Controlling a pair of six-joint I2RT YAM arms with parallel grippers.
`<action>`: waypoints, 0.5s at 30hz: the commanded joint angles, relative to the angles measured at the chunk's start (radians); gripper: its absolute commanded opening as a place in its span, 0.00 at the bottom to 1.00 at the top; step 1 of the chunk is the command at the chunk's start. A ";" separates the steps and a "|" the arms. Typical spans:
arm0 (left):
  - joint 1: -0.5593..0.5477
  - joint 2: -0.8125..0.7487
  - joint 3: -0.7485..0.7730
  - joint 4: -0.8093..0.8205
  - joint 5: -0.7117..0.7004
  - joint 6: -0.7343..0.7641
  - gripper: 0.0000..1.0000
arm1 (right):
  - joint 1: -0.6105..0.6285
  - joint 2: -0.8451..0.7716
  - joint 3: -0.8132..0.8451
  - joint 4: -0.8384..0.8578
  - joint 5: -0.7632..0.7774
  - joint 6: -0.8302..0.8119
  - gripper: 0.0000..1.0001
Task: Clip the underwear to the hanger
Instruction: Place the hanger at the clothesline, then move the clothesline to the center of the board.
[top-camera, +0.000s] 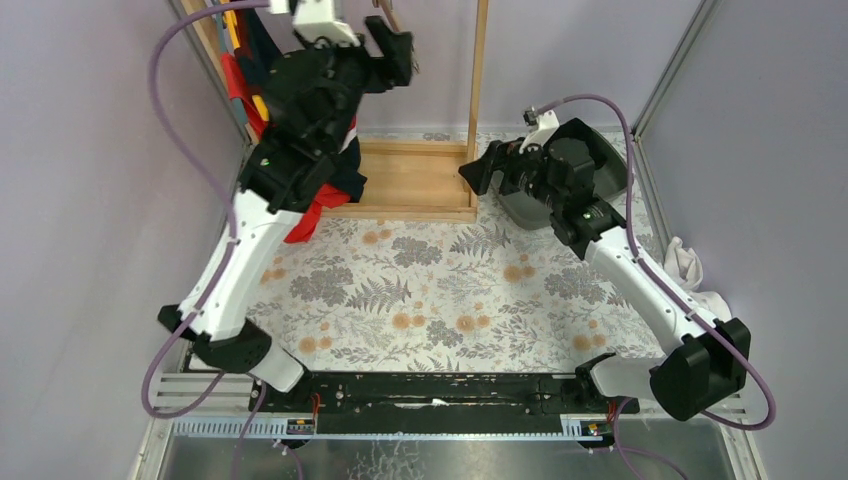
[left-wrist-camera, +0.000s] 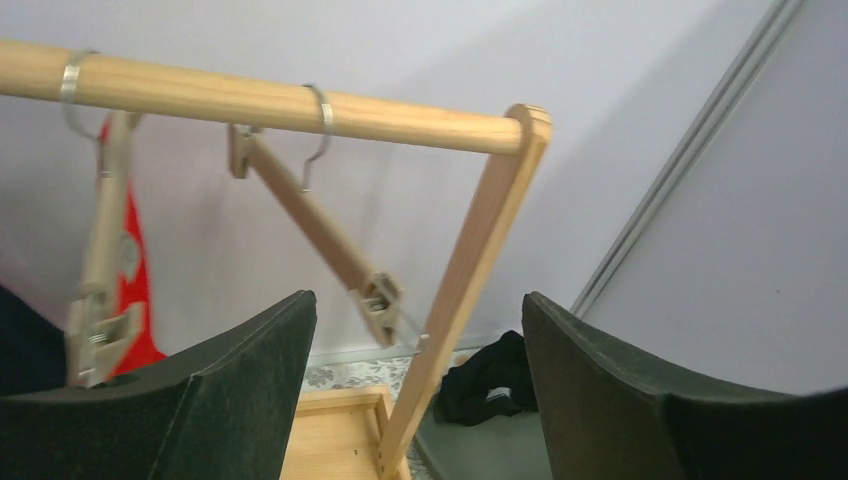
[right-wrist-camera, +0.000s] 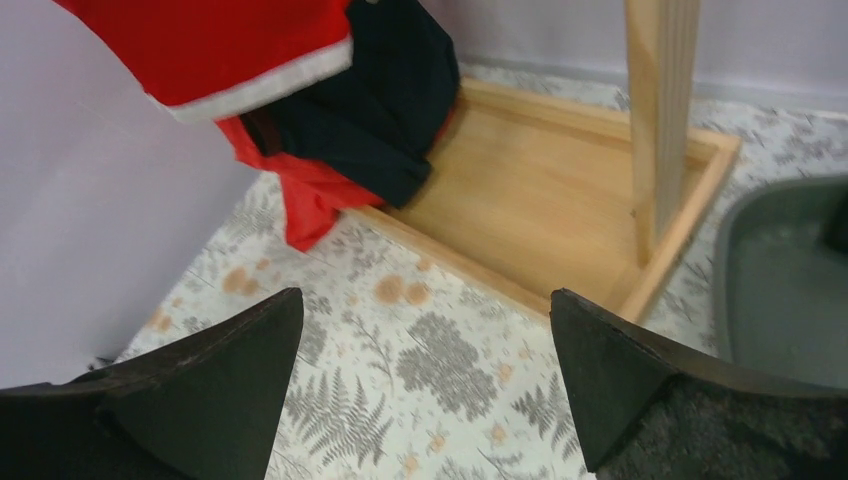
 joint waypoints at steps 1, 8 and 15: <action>-0.095 0.138 0.155 -0.086 -0.173 0.069 0.76 | 0.016 -0.025 -0.036 -0.074 0.093 -0.053 0.99; -0.104 0.340 0.402 -0.205 -0.243 0.009 0.85 | 0.015 -0.135 -0.155 -0.117 0.133 -0.055 0.99; -0.102 0.365 0.394 -0.176 -0.287 -0.008 0.87 | 0.014 -0.178 -0.165 -0.218 0.233 -0.080 0.99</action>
